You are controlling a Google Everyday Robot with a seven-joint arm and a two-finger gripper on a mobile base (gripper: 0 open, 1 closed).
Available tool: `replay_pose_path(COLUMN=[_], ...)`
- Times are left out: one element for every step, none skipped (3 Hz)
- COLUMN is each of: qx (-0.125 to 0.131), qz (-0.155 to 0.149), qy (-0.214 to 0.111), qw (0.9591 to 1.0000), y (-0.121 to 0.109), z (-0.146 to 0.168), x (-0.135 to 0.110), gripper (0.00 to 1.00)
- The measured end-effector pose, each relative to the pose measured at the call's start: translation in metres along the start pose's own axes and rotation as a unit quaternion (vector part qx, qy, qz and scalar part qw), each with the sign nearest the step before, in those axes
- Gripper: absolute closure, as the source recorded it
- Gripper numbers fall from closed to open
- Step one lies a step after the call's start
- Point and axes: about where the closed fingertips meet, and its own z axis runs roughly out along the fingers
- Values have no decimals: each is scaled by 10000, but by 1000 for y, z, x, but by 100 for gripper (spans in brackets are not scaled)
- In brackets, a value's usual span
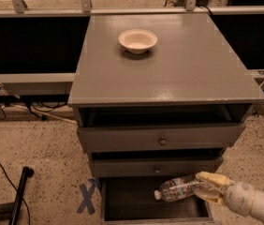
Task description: Pick water bottle from bottom drawer and place on counter
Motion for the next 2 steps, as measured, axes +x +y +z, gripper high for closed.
replay_pose_path(qx=[173,203], qz=[-464,-737], qy=[11,-18], qw=[9988,9971], y=[-57,-129], z=[-23,-38], x=[-22,-36], gripper=[100,100])
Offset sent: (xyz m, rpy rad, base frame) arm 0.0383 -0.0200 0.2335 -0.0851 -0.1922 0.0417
